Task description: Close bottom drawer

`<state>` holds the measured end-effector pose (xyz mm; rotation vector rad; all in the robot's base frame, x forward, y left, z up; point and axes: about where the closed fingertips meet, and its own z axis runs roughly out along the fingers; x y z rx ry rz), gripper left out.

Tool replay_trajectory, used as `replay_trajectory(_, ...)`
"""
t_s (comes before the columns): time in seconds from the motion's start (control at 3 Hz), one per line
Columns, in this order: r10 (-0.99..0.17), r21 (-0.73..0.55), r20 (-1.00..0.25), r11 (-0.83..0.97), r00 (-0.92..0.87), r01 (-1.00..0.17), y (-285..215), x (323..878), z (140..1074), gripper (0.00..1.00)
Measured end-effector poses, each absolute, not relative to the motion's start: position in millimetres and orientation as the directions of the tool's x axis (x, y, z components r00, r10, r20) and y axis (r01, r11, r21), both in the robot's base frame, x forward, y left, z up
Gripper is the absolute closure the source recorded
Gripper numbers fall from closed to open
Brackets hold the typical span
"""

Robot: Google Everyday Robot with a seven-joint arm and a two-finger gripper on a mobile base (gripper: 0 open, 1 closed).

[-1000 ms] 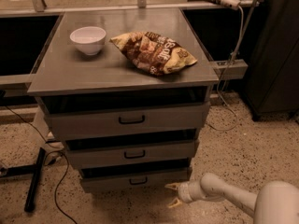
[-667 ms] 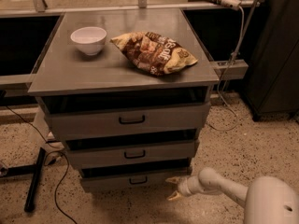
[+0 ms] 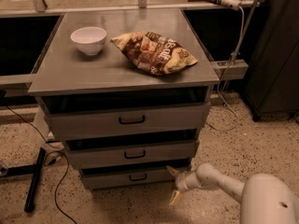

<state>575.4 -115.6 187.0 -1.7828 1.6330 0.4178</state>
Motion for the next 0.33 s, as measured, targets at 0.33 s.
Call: replay_trajectory(0.33, -0.749, -0.261, -0.642, 0.013, 0.164, -0.965, -115.5, 575.5, 187.0, 0.0)
